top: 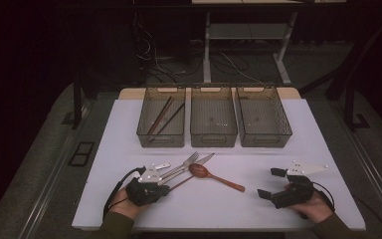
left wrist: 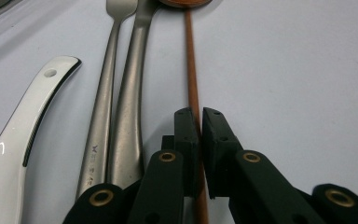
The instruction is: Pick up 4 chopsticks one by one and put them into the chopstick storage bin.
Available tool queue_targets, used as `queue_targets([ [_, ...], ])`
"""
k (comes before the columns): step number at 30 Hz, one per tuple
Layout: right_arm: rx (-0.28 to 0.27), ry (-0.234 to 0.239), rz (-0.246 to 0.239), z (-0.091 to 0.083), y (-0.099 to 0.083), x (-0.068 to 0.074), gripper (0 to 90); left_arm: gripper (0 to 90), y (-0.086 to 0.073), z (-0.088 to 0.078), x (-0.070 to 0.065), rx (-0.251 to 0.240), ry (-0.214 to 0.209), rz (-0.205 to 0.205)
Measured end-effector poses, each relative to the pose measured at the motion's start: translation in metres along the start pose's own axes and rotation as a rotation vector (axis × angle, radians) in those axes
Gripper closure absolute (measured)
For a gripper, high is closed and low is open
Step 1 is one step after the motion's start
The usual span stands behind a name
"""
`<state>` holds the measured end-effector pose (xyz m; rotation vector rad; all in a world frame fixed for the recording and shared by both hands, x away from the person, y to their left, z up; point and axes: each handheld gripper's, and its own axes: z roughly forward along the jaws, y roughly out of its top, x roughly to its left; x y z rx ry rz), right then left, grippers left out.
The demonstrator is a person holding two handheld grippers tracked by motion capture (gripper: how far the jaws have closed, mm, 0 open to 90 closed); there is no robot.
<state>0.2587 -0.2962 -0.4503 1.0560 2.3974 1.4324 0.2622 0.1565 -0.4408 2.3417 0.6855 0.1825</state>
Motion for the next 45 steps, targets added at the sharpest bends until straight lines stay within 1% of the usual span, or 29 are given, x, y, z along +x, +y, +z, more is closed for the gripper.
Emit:
queue_targets([
  [1, 0.0, 0.0, 0.0, 0.0, 0.0, 0.0, 0.6, 84.6, 0.0, 0.0, 0.0, 0.003, -0.002, 0.001],
  [6, 0.0, 0.002, 0.003, 0.0, 0.0, 0.0, 0.6, 84.7, 0.0, -0.002, 0.003, 0.011, -0.017, -0.023],
  [8, 0.0, 0.002, 0.003, 0.0, 0.0, 0.0, 0.6, 84.7, 0.0, -0.003, 0.004, 0.017, -0.018, -0.012],
  [11, 0.0, 0.002, 0.003, 0.0, 0.0, 0.0, 0.6, 84.7, 0.0, -0.005, 0.005, 0.021, -0.028, -0.026],
  [13, 0.0, 0.002, 0.003, 0.0, 0.0, 0.0, 0.6, 84.7, 0.0, -0.007, 0.004, 0.021, -0.029, -0.027],
  [14, 0.001, 0.002, 0.003, 0.0, 0.0, 0.0, 0.6, 84.7, 0.0, -0.007, 0.004, 0.019, -0.029, -0.03],
  [15, 0.001, 0.002, 0.003, 0.0, 0.0, 0.0, 0.6, 84.7, 0.001, -0.008, 0.005, 0.017, -0.03, -0.016],
  [19, 0.001, 0.002, 0.002, 0.0, 0.0, -0.001, 0.6, 84.7, 0.002, -0.01, 0.004, -0.001, -0.028, -0.023],
  [20, 0.001, 0.002, 0.0, 0.0, 0.0, -0.001, 0.6, 84.7, 0.003, -0.011, 0.005, 0.001, -0.028, -0.017],
  [23, 0.002, 0.003, 0.0, 0.0, 0.0, -0.001, 0.6, 84.8, 0.005, -0.013, 0.004, -0.012, -0.022, -0.027],
  [24, 0.002, 0.003, -0.001, 0.0, 0.0, -0.001, 0.6, 84.8, 0.006, -0.013, 0.004, -0.024, -0.024, -0.031],
  [25, 0.003, 0.003, -0.001, 0.0, 0.0, -0.001, 0.6, 84.8, 0.007, -0.014, 0.005, -0.028, -0.026, -0.025],
  [26, 0.002, 0.001, -0.002, 0.0, 0.0, -0.001, 0.6, 84.8, 0.008, -0.014, 0.004, -0.043, -0.028, -0.045],
  [27, 0.002, 0.002, -0.002, 0.0, 0.0, -0.001, 0.6, 84.8, 0.008, -0.016, 0.005, -0.05, -0.029, -0.039],
  [29, 0.004, 0.002, -0.001, 0.0, 0.0, -0.001, 0.6, 84.8, 0.01, -0.018, 0.006, -0.073, -0.037, -0.047],
  [32, 0.004, 0.0, -0.002, 0.001, 0.0, -0.001, 0.6, 84.8, 0.012, -0.022, 0.007, -0.092, -0.036, -0.063],
  [33, 0.005, 0.0, -0.004, 0.001, 0.0, -0.001, 0.6, 84.8, 0.013, -0.023, 0.009, -0.103, -0.034, -0.06],
  [34, 0.005, 0.001, -0.003, 0.001, 0.0, -0.001, 0.6, 84.8, 0.013, -0.024, 0.008, -0.109, -0.032, -0.072],
  [36, 0.006, 0.0, -0.003, 0.001, 0.0, -0.001, 0.6, 84.8, 0.015, -0.027, 0.01, -0.128, -0.033, -0.079],
  [39, 0.006, -0.001, -0.003, 0.001, 0.0, -0.001, 0.6, 84.8, 0.018, -0.03, 0.013, -0.154, -0.026, -0.087],
  [45, 0.006, -0.001, -0.003, 0.001, 0.0, -0.001, 0.6, 84.8, 0.025, -0.038, 0.018, -0.207, -0.031, -0.103],
])
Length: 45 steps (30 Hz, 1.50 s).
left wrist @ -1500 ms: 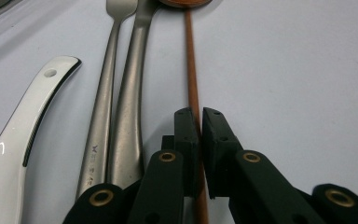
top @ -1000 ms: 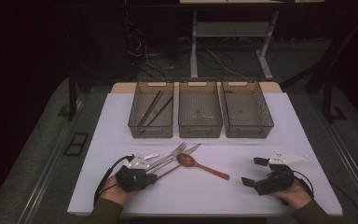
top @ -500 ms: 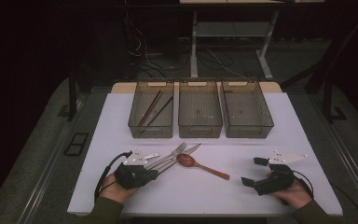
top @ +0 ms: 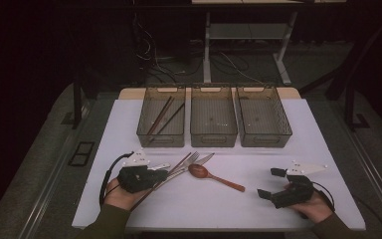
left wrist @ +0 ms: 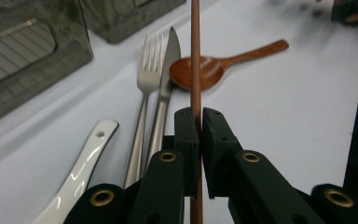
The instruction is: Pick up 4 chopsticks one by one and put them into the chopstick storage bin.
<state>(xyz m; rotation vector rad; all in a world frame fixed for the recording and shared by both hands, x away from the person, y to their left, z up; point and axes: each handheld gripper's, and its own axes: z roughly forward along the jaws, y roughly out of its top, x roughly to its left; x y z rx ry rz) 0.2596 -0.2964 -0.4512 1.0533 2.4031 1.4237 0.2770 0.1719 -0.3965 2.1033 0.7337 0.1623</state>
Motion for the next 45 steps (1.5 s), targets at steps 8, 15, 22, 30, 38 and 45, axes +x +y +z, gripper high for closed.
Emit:
queue_targets([
  [8, 0.003, 0.0, 0.007, 0.0, 0.0, 0.0, 0.6, 84.8, 0.016, -0.009, 0.007, -0.071, -0.004, -0.011],
  [15, 0.001, -0.002, 0.008, 0.0, 0.0, 0.0, 0.6, 84.8, 0.036, -0.017, 0.014, -0.122, 0.01, -0.002],
  [22, -0.001, 0.0, 0.009, 0.0, 0.0, 0.0, 0.6, 84.8, 0.059, -0.021, 0.026, -0.158, 0.027, 0.006],
  [30, 0.001, 0.001, 0.012, 0.0, 0.0, 0.0, 0.6, 84.8, 0.09, -0.025, 0.042, -0.194, 0.045, 0.012],
  [38, 0.001, 0.002, 0.014, 0.0, 0.0, 0.0, 0.6, 84.8, 0.13, -0.028, 0.06, -0.237, 0.082, 0.034],
  [45, -0.003, 0.003, 0.01, 0.0, 0.0, -0.001, 0.6, 84.8, 0.164, -0.029, 0.08, -0.283, 0.126, 0.051],
])
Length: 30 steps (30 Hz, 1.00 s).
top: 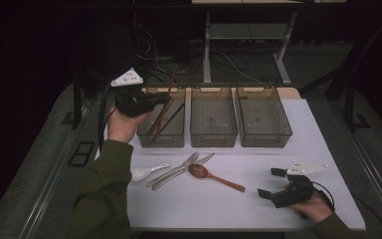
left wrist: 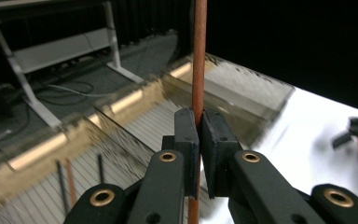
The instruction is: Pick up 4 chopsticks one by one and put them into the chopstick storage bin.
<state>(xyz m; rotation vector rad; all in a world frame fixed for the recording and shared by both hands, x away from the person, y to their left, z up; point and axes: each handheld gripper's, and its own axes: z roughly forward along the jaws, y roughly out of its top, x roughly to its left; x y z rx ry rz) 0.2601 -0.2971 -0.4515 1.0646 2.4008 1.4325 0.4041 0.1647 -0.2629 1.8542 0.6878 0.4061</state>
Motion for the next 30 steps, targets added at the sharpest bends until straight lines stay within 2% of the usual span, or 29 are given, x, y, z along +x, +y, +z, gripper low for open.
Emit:
queue_targets([
  [2, -0.003, -0.003, -0.003, 0.0, 0.0, 0.0, 0.6, 84.8, 0.005, 0.005, 0.008, -0.012, 0.013, -0.004],
  [5, -0.001, 0.0, 0.005, -0.001, 0.0, 0.0, 0.6, 84.8, 0.005, 0.014, 0.018, 0.004, 0.049, -0.001],
  [8, 0.0, 0.001, 0.005, -0.001, 0.0, 0.0, 0.6, 84.7, -0.003, 0.025, 0.029, 0.031, 0.081, -0.011],
  [14, -0.003, -0.002, 0.005, -0.001, -0.001, 0.0, 0.6, 84.8, -0.02, 0.042, 0.045, 0.093, 0.114, -0.037],
  [24, 0.0, -0.003, 0.003, -0.002, -0.001, 0.0, 0.6, 84.7, -0.054, 0.047, 0.061, 0.188, 0.145, -0.08],
  [30, 0.004, -0.004, 0.003, -0.001, -0.001, 0.0, 0.6, 84.7, -0.07, 0.047, 0.067, 0.205, 0.147, -0.119],
])
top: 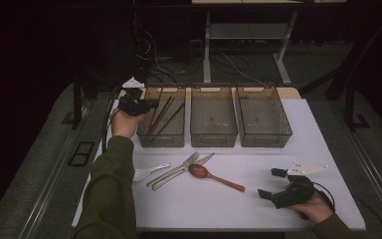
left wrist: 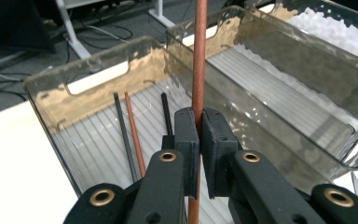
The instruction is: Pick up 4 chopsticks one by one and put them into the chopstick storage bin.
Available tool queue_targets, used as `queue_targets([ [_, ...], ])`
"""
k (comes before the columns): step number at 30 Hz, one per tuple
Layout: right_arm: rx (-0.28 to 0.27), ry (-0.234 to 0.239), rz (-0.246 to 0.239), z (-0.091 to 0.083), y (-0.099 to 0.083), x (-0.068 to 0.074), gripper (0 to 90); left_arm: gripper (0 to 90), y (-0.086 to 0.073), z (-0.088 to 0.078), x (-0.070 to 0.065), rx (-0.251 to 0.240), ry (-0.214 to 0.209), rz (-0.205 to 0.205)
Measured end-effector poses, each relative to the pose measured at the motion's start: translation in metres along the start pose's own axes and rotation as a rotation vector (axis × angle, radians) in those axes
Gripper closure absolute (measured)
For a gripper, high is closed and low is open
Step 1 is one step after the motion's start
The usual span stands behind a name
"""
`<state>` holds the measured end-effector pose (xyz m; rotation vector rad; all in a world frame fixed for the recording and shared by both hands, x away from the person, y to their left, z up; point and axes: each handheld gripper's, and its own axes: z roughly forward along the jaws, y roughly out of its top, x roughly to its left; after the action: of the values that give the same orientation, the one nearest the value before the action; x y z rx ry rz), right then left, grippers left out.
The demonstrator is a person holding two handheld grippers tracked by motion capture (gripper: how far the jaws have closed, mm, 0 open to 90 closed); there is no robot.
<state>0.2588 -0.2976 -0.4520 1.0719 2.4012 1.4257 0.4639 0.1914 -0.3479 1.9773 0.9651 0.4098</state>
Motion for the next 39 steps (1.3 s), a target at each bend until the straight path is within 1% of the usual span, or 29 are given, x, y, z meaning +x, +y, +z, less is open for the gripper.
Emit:
queue_targets([
  [2, 0.001, -0.002, 0.001, 0.0, 0.0, 0.0, 0.6, 84.6, -0.001, 0.0, 0.001, -0.005, 0.003, 0.001],
  [4, 0.0, -0.003, 0.002, 0.0, 0.0, 0.0, 0.6, 84.5, -0.001, 0.002, 0.0, -0.009, 0.007, -0.006],
  [7, 0.002, -0.002, 0.001, 0.0, 0.0, 0.0, 0.6, 84.4, -0.001, 0.005, 0.0, -0.002, 0.011, -0.006],
  [10, 0.001, -0.002, 0.0, 0.0, 0.0, 0.0, 0.6, 84.3, -0.002, 0.01, 0.001, -0.003, 0.022, -0.017],
  [16, -0.001, 0.001, -0.001, 0.0, 0.0, 0.0, 0.6, 83.8, -0.005, 0.022, 0.006, -0.011, 0.03, -0.067],
  [17, -0.002, 0.001, 0.001, 0.0, 0.0, 0.0, 0.6, 83.5, -0.005, 0.023, 0.006, -0.009, 0.04, -0.079],
  [19, -0.005, 0.001, -0.002, 0.0, 0.0, -0.001, 0.6, 76.5, -0.006, 0.025, 0.006, -0.01, 0.054, -0.085],
  [20, -0.005, 0.0, -0.001, -0.001, 0.0, -0.001, 0.6, 74.5, -0.006, 0.026, 0.006, -0.013, 0.057, -0.085],
  [21, -0.006, 0.001, -0.002, -0.001, 0.0, -0.001, 0.6, 72.1, -0.006, 0.027, 0.005, -0.006, 0.065, -0.072],
  [22, -0.006, 0.001, -0.002, -0.001, 0.0, -0.001, 0.6, 69.8, -0.006, 0.027, 0.005, -0.006, 0.065, -0.072],
  [24, -0.005, 0.001, -0.002, -0.001, 0.0, -0.001, 0.6, 67.1, -0.005, 0.027, 0.002, -0.02, 0.06, -0.073],
  [26, -0.004, 0.001, -0.002, -0.001, 0.0, -0.001, 0.6, 64.1, -0.004, 0.027, 0.001, -0.022, 0.048, -0.067],
  [28, -0.003, 0.002, -0.001, -0.001, 0.0, 0.0, 0.6, 60.5, -0.003, 0.026, -0.002, -0.035, 0.027, -0.072],
  [31, -0.003, 0.001, -0.001, 0.0, 0.0, 0.0, 0.6, 55.5, -0.001, 0.025, -0.006, -0.038, 0.002, -0.056],
  [34, 0.001, -0.001, -0.001, 0.0, 0.0, 0.0, 0.6, 51.3, 0.001, 0.023, -0.011, -0.042, -0.031, -0.053],
  [38, -0.002, -0.001, 0.0, 0.0, 0.0, -0.001, 0.6, 46.6, 0.004, 0.018, -0.019, -0.045, -0.074, -0.018],
  [39, -0.002, -0.002, 0.0, 0.0, 0.0, -0.001, 0.6, 44.7, 0.005, 0.017, -0.022, -0.044, -0.089, -0.018],
])
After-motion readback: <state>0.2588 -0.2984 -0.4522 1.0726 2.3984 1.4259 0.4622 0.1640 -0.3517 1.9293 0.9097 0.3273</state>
